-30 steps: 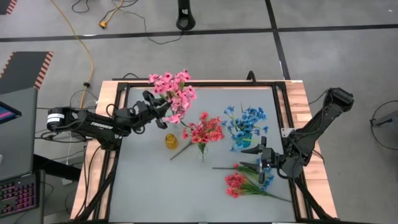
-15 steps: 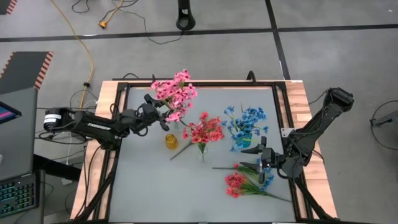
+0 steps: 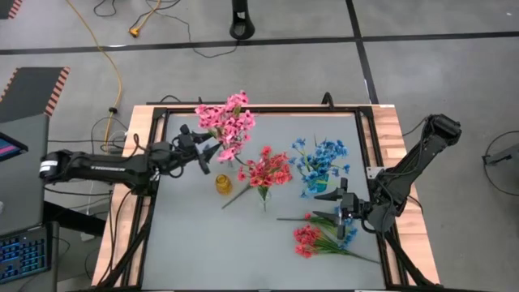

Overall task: Sort flowers into vase by color
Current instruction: Put the top red flowers into the bottom transparent vase

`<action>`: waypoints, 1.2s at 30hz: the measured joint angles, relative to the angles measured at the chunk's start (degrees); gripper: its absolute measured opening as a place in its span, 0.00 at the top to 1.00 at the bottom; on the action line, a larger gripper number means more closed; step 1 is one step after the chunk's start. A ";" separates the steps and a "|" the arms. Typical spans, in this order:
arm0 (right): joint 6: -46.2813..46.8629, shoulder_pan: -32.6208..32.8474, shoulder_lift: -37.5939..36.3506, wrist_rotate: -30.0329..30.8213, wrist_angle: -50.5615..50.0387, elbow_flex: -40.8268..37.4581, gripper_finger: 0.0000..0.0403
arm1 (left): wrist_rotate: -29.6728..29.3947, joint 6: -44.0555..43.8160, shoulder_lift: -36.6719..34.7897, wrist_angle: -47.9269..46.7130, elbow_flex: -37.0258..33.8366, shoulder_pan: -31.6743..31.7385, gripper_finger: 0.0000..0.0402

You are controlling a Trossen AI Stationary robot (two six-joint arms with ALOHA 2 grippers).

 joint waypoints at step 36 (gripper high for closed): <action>0.04 0.01 0.01 0.00 0.82 0.00 0.38 | -19.97 -4.46 -4.09 -9.81 0.11 -35.94 0.47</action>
